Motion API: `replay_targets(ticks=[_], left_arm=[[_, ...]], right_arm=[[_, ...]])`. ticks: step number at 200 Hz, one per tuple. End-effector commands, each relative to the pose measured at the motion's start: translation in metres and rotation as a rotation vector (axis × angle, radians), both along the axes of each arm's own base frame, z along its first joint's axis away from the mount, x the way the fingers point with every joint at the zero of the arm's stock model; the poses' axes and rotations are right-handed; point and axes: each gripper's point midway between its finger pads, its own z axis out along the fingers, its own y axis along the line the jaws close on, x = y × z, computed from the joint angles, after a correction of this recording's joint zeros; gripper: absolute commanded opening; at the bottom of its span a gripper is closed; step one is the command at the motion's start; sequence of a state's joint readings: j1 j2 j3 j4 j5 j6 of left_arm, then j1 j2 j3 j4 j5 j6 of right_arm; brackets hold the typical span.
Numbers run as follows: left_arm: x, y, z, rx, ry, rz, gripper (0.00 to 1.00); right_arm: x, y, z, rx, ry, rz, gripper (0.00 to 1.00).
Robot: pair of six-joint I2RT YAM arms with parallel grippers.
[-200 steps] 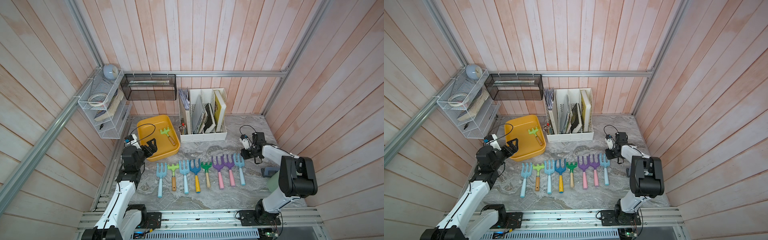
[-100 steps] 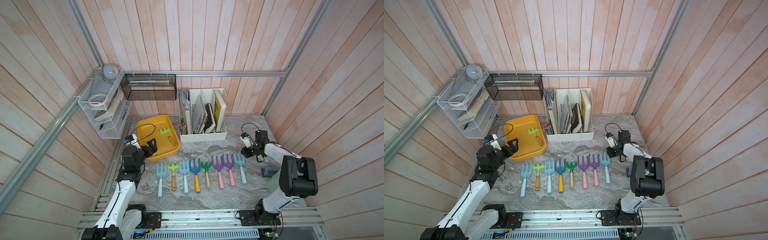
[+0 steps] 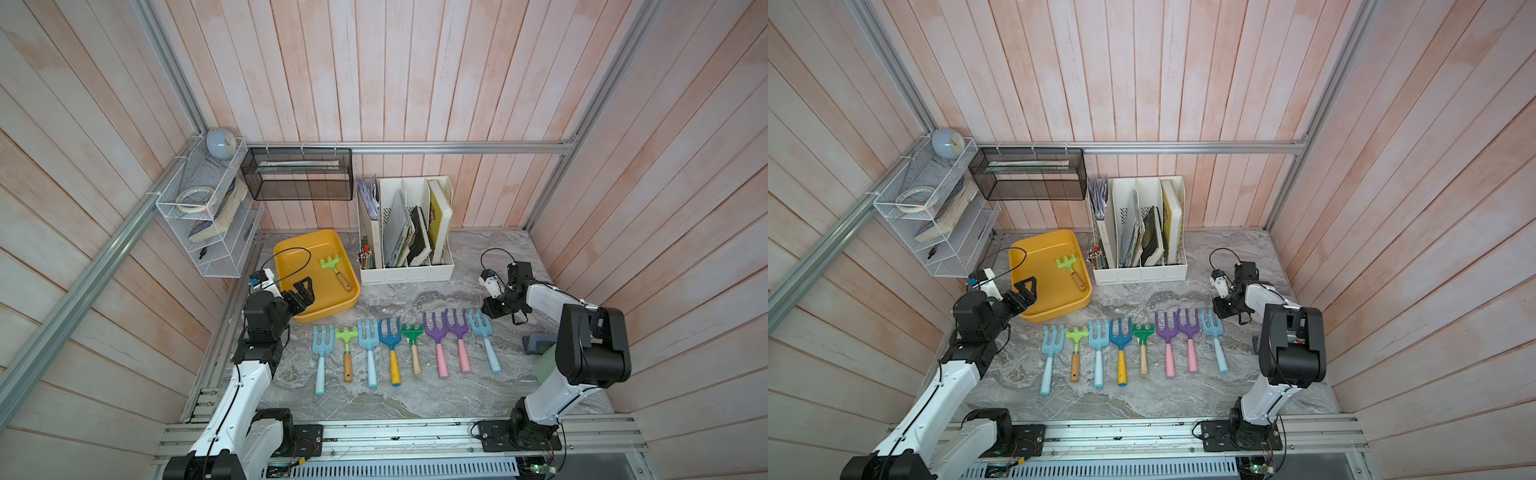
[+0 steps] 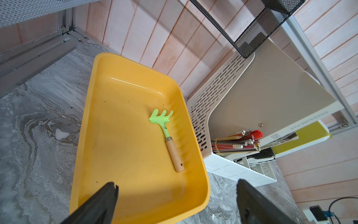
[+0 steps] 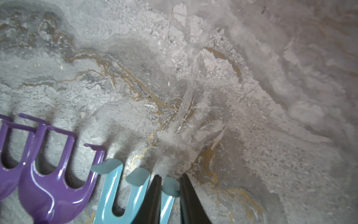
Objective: Take the hand rake out of the storage box
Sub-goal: Place the rake at the center of the board, then pick up the rake from the storage box.
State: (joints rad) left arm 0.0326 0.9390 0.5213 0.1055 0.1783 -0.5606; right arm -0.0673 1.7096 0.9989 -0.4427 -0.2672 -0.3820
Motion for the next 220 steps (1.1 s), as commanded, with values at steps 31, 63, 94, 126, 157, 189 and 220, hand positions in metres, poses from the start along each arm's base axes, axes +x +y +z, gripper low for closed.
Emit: replay_targets(ticks=[31, 63, 94, 126, 157, 189, 220], left_arm=[[0.0, 0.0, -0.002, 0.005, -0.011, -0.006, 1.0], [0.001, 0.0, -0.003, 0.005, -0.009, -0.006, 1.0], [0.007, -0.001, -0.01, -0.001, 0.002, -0.018, 1.0], [0.037, -0.015, -0.031, -0.023, 0.111, -0.094, 1.0], [0.077, -0.037, -0.059, 0.134, 0.3, -0.081, 0.85], [0.126, -0.057, -0.1, 0.128, 0.485, -0.108, 0.57], [0.151, -0.074, -0.131, 0.17, 0.587, -0.106, 0.56]], right_arm=[[0.004, 0.003, 0.008, 0.035, 0.015, -0.036, 0.37], [0.008, 0.003, 0.022, 0.057, -0.01, -0.085, 0.46], [0.021, 0.008, 0.093, 0.161, -0.202, -0.22, 0.98], [0.031, 0.009, 0.198, 0.273, -0.522, -0.391, 0.98], [0.01, 0.033, 0.245, 0.488, -0.683, -0.319, 0.98], [0.003, 0.036, 0.226, 0.483, -0.655, -0.327, 0.98], [-0.008, 0.032, 0.209, 0.442, -0.657, -0.332, 0.98]])
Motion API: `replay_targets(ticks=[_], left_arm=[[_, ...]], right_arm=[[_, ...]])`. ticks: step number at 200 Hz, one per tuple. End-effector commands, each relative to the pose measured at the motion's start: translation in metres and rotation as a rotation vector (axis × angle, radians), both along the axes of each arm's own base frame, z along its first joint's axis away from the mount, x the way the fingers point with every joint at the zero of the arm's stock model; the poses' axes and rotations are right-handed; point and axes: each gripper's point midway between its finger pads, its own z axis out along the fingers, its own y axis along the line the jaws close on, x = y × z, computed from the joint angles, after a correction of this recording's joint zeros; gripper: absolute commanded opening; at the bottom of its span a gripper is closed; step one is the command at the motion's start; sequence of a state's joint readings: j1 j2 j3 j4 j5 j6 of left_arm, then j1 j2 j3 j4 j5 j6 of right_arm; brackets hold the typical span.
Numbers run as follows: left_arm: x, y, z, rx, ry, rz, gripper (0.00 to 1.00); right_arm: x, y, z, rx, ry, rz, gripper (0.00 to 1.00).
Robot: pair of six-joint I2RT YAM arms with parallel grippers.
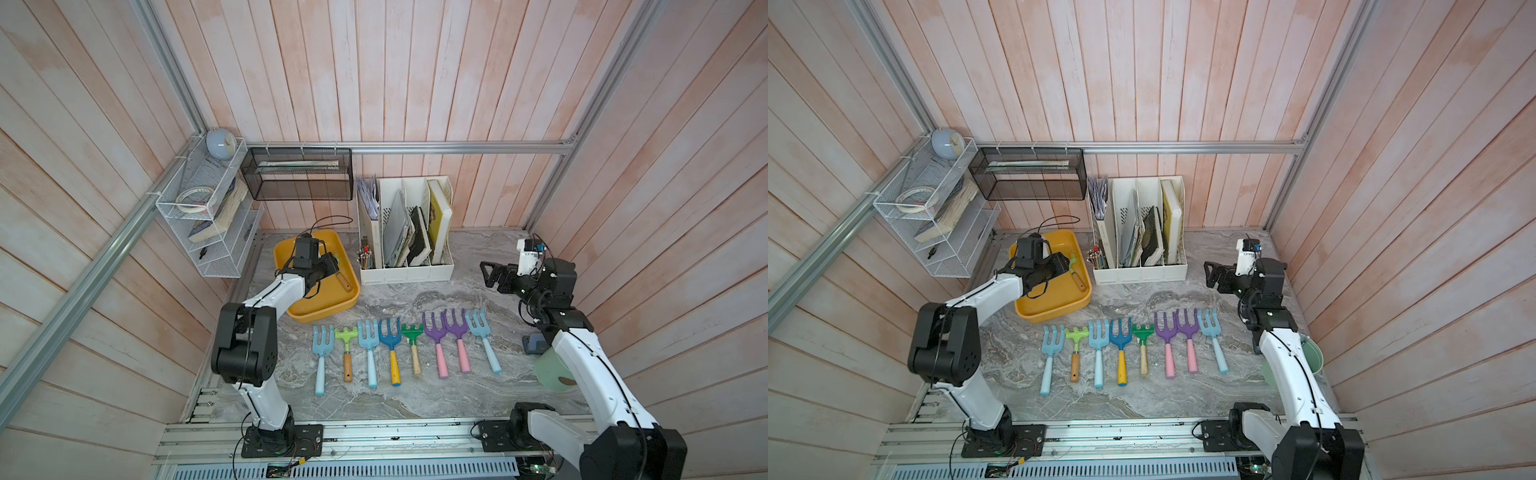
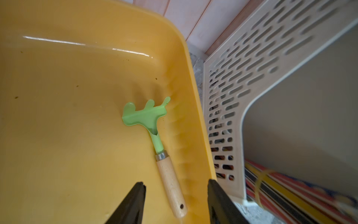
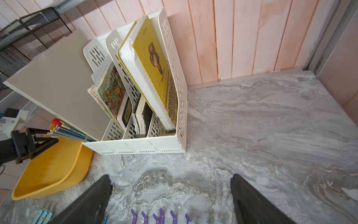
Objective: Take the hand rake out of the storage box
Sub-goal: Pick up the rake from the storage box.
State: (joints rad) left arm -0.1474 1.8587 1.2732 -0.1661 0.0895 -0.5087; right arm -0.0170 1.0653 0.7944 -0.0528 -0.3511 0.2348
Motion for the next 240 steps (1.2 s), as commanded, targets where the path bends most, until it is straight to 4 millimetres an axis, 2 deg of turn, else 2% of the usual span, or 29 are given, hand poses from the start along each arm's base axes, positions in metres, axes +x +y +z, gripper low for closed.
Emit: replay_targets(ticks=[1, 45, 82, 95, 115, 137, 165, 195, 215, 228, 240], left_arm=[[-0.008, -0.003, -0.038, 0.069, 0.157, 0.015, 0.56], [-0.001, -0.011, -0.078, 0.067, 0.254, 0.021, 0.56], [0.004, -0.012, -0.095, 0.088, 0.296, 0.021, 0.56], [0.004, -0.011, -0.098, 0.102, 0.309, 0.018, 0.46], [0.0, -0.006, -0.101, 0.129, 0.327, 0.015, 0.33], [-0.005, 0.002, -0.1, 0.156, 0.356, 0.003, 0.28], [-0.014, 0.022, -0.094, 0.204, 0.382, 0.02, 0.2], [-0.024, 0.031, -0.091, 0.221, 0.403, 0.009, 0.18], [-0.028, 0.031, -0.094, 0.225, 0.416, -0.007, 0.05], [-0.028, 0.029, -0.087, 0.202, 0.378, -0.018, 0.04], [-0.027, 0.024, -0.069, 0.177, 0.312, -0.033, 0.01]], right_arm=[[-0.006, 0.0, -0.002, -0.002, -0.019, -0.009, 0.98], [-0.011, 0.005, 0.0, 0.007, -0.044, 0.022, 0.98], [-0.013, 0.008, 0.0, 0.012, -0.056, 0.038, 0.98], [-0.015, 0.008, 0.001, 0.017, -0.063, 0.042, 0.98], [-0.017, 0.011, 0.003, 0.026, -0.071, 0.058, 0.98], [-0.018, 0.013, 0.005, 0.032, -0.076, 0.07, 0.98], [-0.019, 0.017, 0.006, 0.044, -0.081, 0.085, 0.98], [-0.02, 0.021, 0.006, 0.061, -0.085, 0.108, 0.98], [-0.02, 0.023, 0.005, 0.07, -0.082, 0.122, 0.98], [-0.021, 0.025, 0.006, 0.085, -0.085, 0.127, 0.98], [-0.023, 0.03, 0.004, 0.117, -0.082, 0.154, 0.98]])
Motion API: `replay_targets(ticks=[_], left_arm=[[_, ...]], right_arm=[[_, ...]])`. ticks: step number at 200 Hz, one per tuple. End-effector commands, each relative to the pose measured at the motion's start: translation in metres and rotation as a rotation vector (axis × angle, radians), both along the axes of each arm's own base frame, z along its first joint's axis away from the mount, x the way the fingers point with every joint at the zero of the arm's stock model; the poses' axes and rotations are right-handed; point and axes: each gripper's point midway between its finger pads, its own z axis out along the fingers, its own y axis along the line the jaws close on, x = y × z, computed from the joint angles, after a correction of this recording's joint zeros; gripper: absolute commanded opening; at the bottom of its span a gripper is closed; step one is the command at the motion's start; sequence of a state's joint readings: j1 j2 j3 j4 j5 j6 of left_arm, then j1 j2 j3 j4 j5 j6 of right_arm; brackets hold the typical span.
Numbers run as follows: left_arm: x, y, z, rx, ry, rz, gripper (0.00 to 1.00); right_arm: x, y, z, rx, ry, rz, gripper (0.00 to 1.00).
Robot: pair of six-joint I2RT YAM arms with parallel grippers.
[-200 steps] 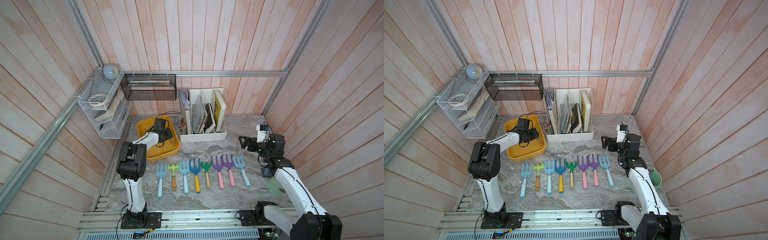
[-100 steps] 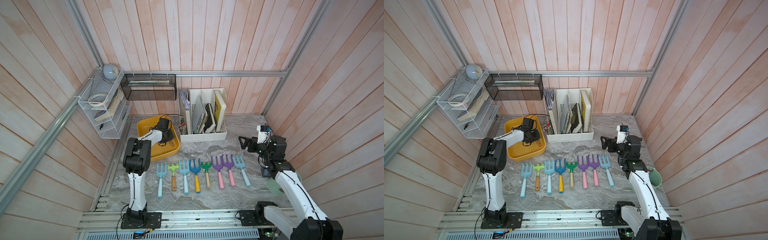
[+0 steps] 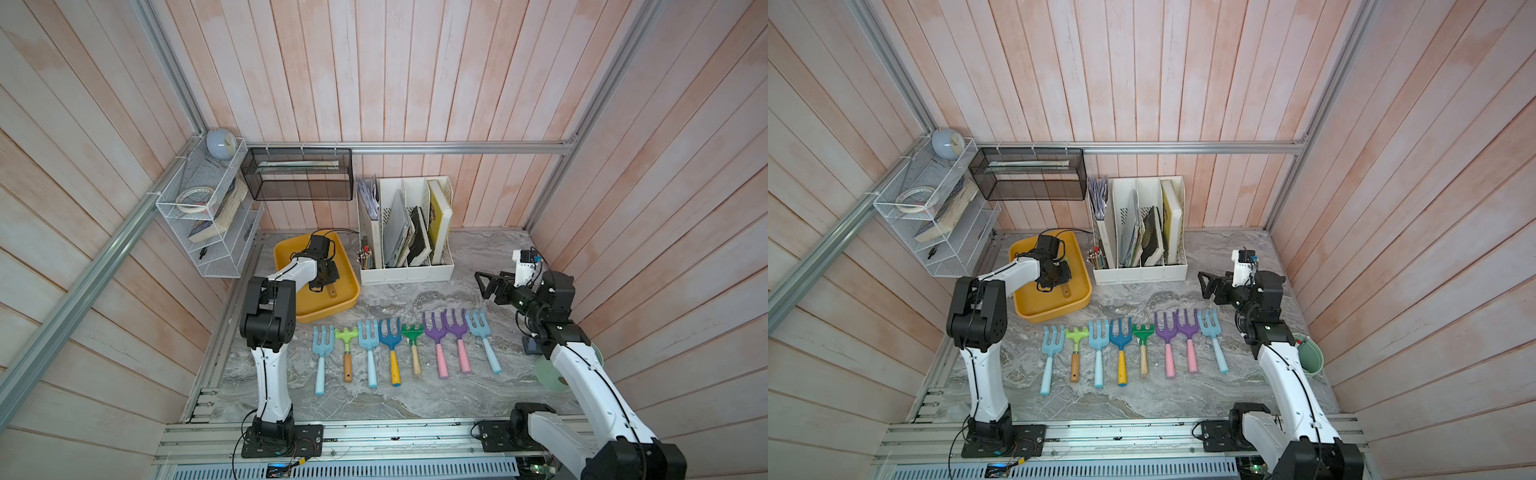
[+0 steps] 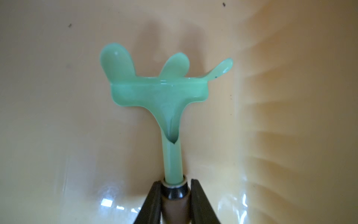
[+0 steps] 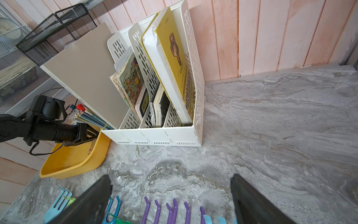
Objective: Take the hand rake out of the storage box
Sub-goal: Pick up the rake from the storage box.
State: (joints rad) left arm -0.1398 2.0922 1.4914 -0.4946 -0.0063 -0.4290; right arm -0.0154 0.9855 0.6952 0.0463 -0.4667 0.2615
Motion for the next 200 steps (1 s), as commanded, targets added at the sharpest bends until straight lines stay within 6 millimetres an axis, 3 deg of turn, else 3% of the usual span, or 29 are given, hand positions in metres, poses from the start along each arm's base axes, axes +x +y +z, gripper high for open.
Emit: replay_targets(ticks=[1, 27, 53, 87, 114, 129, 154, 200], left_arm=[[-0.018, 0.001, 0.012, -0.006, -0.012, -0.038, 0.01], [-0.019, -0.012, 0.065, -0.103, -0.2, -0.068, 0.0], [-0.029, -0.021, 0.112, -0.189, -0.361, -0.083, 0.0], [-0.058, -0.051, 0.163, -0.348, -0.536, -0.153, 0.0], [-0.092, -0.093, 0.195, -0.462, -0.633, -0.246, 0.0], [-0.112, -0.118, 0.207, -0.523, -0.668, -0.309, 0.0], [-0.14, -0.166, 0.217, -0.588, -0.692, -0.44, 0.0], [-0.164, -0.227, 0.215, -0.657, -0.669, -0.584, 0.0]], right_arm=[[-0.004, 0.011, 0.0, 0.056, -0.011, 0.056, 0.98], [-0.002, 0.024, -0.004, 0.135, 0.029, 0.114, 0.98], [-0.003, 0.055, 0.004, 0.177, 0.012, 0.183, 0.98], [-0.007, 0.13, 0.021, 0.172, -0.035, 0.3, 0.98], [-0.015, 0.187, 0.028, 0.168, -0.067, 0.44, 0.84], [-0.019, 0.208, 0.03, 0.195, -0.065, 0.506, 0.75], [-0.021, 0.23, 0.032, 0.195, -0.074, 0.538, 0.75], [-0.013, 0.235, 0.019, 0.193, -0.024, 0.485, 0.72]])
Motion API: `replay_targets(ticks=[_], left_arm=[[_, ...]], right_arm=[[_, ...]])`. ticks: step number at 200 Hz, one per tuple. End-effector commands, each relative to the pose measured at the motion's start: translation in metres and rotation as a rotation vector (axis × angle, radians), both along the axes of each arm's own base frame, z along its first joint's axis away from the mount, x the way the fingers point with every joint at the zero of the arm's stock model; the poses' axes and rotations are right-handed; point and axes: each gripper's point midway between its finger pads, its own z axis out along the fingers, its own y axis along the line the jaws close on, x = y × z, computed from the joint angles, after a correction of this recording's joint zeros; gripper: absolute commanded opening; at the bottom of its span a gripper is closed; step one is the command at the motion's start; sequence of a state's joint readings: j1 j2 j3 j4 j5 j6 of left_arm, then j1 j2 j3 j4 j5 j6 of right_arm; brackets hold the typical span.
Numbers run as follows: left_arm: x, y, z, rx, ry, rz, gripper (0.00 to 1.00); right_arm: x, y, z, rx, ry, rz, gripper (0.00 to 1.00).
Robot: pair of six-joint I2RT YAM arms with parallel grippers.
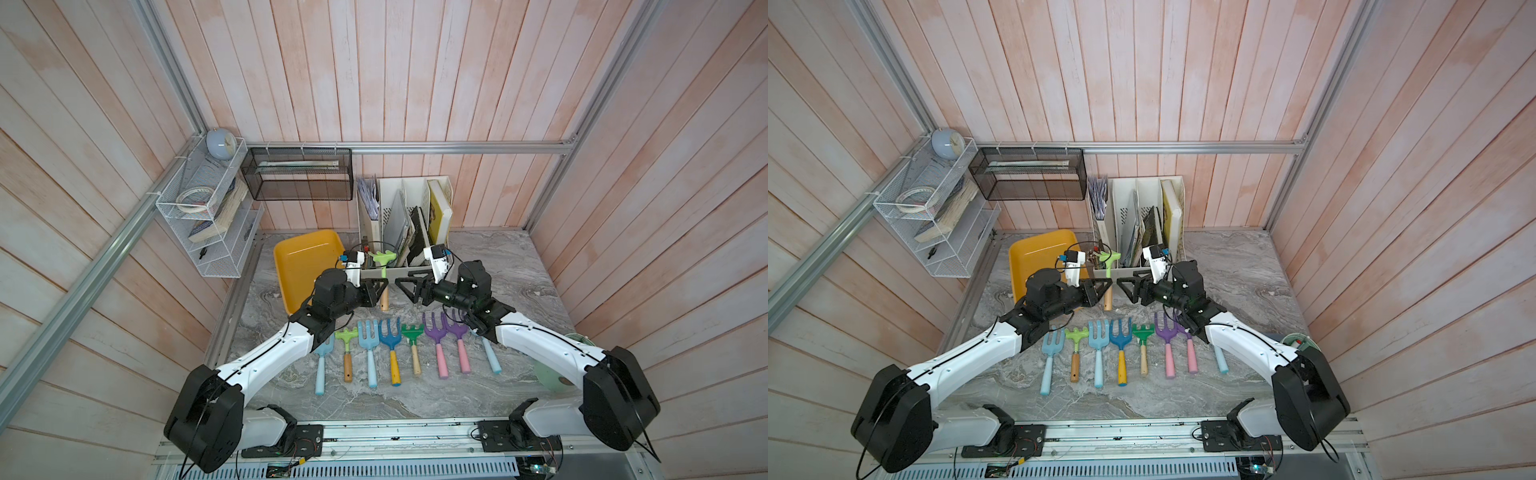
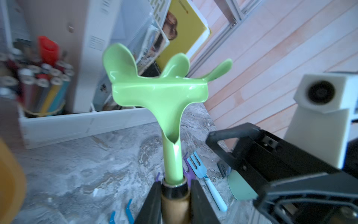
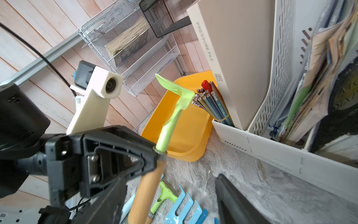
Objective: Take the hand rake out of the storage box
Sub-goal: Place the rake at the center of the board.
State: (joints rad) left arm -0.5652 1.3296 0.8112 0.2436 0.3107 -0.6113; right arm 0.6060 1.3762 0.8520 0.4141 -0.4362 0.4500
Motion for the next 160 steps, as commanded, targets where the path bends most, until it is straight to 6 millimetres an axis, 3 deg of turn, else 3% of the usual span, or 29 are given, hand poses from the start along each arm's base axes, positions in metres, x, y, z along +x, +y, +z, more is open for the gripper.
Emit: replay_targets(ticks=[1, 31, 68, 109, 128, 136, 143, 160], left_arm=[[-0.003, -0.023, 0.014, -0.048, -0.049, -0.055, 0.0], [-0.01, -0.047, 0.012, -0.039, -0.051, -0.109, 0.0], [-0.015, -0.053, 0.016, -0.039, -0.066, -0.113, 0.0], [-0.013, -0.053, 0.016, -0.037, -0.071, -0.103, 0.02], [-0.012, -0.052, 0.017, -0.039, -0.076, -0.098, 0.1], [-0.012, -0.052, 0.016, -0.038, -0.077, -0.096, 0.2], [-0.012, -0.051, 0.017, -0.037, -0.078, -0.089, 0.31], [-0.011, -0.044, 0.022, -0.054, -0.089, -0.086, 0.41]], right_arm=[[0.013, -0.001, 0.009, 0.029, -0.007, -0.064, 0.72], [0.019, -0.003, 0.003, 0.028, 0.018, -0.099, 0.63], [0.026, -0.012, -0.006, 0.015, 0.063, -0.154, 0.52], [0.025, -0.003, -0.012, 0.023, 0.089, -0.097, 0.19], [0.028, -0.005, -0.016, -0.001, 0.101, -0.111, 0.05], [0.029, -0.006, -0.017, -0.012, 0.106, -0.119, 0.0], [0.031, -0.01, -0.018, -0.021, 0.109, -0.132, 0.0], [0.039, -0.026, -0.025, -0.065, 0.137, -0.187, 0.0]])
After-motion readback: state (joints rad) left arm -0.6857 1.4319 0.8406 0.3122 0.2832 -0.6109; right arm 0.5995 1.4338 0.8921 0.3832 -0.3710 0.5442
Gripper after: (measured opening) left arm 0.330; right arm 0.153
